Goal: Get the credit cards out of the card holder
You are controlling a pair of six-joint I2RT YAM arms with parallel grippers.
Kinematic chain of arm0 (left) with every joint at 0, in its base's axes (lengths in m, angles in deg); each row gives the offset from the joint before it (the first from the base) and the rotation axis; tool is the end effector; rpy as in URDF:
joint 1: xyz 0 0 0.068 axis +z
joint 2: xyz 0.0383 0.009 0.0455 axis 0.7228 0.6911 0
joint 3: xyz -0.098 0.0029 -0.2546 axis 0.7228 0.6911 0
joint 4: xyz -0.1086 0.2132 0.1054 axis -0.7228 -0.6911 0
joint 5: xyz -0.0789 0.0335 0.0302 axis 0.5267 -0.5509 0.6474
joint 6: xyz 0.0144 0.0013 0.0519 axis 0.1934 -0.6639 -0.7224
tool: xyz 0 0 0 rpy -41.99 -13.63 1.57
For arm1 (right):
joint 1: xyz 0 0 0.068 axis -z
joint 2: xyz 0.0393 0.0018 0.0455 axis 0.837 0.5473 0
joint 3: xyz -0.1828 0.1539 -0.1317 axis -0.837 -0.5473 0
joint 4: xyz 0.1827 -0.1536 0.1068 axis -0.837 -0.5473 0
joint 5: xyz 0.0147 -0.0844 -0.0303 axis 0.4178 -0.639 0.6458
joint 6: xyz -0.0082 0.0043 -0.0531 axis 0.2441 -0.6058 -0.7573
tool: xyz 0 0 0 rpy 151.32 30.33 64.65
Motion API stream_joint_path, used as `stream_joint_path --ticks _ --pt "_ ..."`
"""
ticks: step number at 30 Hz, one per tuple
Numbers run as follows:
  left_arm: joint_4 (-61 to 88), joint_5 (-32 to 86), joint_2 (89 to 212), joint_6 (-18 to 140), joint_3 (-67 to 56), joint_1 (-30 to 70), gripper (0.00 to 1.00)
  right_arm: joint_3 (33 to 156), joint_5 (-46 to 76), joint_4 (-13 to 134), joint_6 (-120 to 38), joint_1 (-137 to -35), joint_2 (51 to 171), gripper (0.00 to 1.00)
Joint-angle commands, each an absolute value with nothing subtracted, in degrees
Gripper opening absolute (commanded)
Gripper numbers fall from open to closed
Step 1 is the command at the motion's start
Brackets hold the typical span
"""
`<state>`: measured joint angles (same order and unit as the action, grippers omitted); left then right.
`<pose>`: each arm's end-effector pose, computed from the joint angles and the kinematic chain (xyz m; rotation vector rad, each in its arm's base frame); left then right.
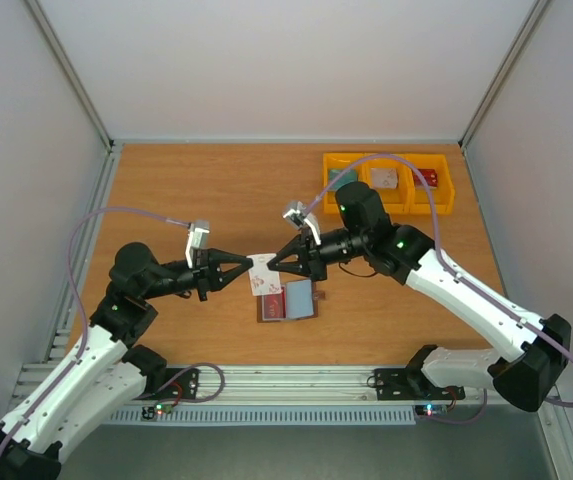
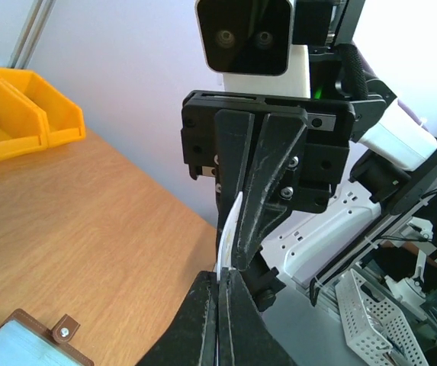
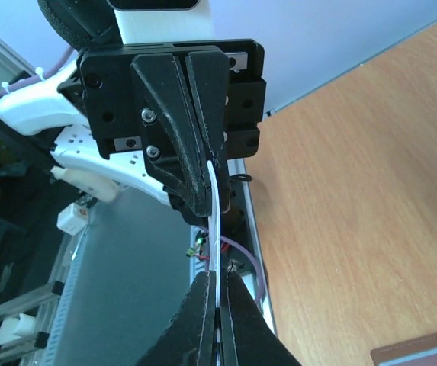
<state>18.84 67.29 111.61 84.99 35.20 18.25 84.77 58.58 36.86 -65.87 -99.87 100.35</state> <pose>0.1250 -0.0968 0.3134 0.6443 1.6347 -1.4833 0.1746 0.2012 0.3579 -1.4984 1.4252 1.1886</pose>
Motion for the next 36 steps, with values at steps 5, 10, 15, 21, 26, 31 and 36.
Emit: stream_joint_path --ticks 5,10,15,21,26,31,36 --pt "19.39 62.1 111.04 85.34 36.03 17.99 0.53 82.56 59.78 40.89 -59.86 -95.55 96.75 0.01" --pt "13.34 52.45 108.64 85.39 38.54 18.67 0.99 78.56 51.38 44.25 -39.36 -75.06 96.07 0.01" --pt "8.8 46.51 105.18 84.71 41.94 20.81 0.99 71.62 33.38 55.59 -16.92 -53.57 99.2 0.01" --pt "3.74 40.73 100.7 87.07 44.89 24.97 0.99 77.08 3.89 60.26 -6.45 -53.04 110.81 0.01" --pt "4.46 37.37 98.13 87.58 47.33 27.54 0.99 84.47 -5.09 60.87 0.14 -53.04 124.17 0.01" --pt "4.79 36.24 97.6 87.07 47.61 29.45 0.99 89.89 -4.1 60.83 5.44 -53.61 133.49 0.01" --pt "6.45 35.28 96.88 85.36 48.11 29.78 1.0 94.2 -2.03 60.87 4.3 -55.68 137.49 0.01"
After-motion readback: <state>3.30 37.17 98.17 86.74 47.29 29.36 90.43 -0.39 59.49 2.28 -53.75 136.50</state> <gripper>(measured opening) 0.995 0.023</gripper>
